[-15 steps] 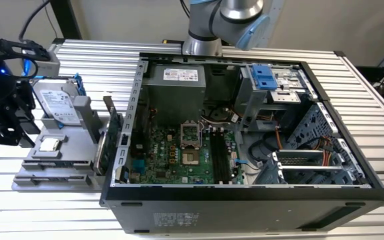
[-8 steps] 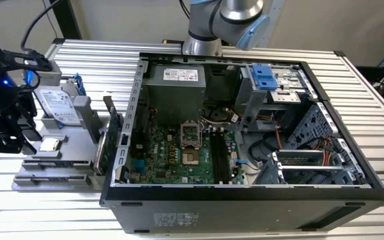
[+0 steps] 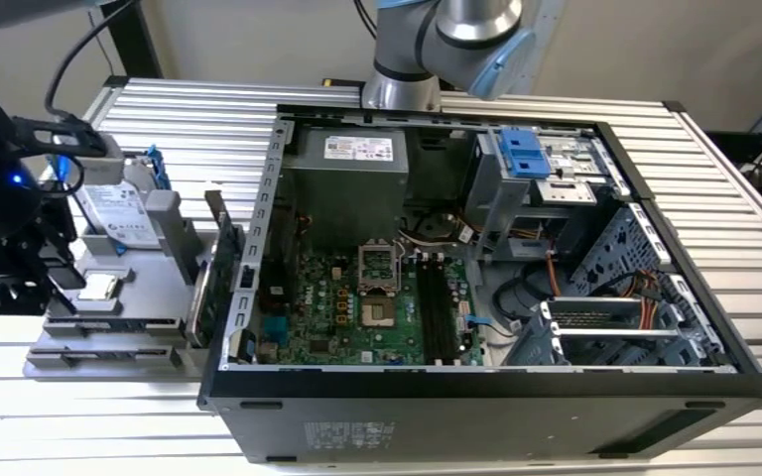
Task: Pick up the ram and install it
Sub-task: 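Pick up the ram and move it above insertion slot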
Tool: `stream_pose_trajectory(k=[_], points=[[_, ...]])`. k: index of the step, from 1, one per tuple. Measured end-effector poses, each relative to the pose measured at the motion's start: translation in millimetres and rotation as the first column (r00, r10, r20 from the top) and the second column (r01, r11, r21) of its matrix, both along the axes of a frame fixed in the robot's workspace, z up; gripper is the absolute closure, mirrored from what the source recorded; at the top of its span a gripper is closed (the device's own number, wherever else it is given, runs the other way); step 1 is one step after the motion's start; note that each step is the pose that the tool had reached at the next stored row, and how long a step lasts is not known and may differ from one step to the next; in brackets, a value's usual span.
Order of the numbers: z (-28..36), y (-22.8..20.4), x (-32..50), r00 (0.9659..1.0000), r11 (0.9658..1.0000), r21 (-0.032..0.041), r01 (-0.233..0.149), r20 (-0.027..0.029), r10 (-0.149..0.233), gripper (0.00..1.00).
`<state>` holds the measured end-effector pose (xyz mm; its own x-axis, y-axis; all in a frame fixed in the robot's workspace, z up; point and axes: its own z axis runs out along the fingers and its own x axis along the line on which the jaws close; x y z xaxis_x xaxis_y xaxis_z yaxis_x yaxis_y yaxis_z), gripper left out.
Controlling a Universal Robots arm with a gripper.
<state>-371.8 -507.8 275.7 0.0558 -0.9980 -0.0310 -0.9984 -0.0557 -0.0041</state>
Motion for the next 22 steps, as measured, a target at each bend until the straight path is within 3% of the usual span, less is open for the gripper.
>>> stream_pose_trajectory(k=[5, 13, 22], points=[[-8.4, -1.6, -0.4, 1.0000, 1.0000, 0.0000, -0.004, -0.0001, 0.004, 0.00], [-22.2, -9.0, -1.1, 1.0000, 1.0000, 0.0001, -0.005, -0.0003, 0.005, 0.00], [-37.7, -9.3, -4.0, 0.9997, 0.9997, -0.0037, 0.024, -0.0004, -0.024, 0.00]])
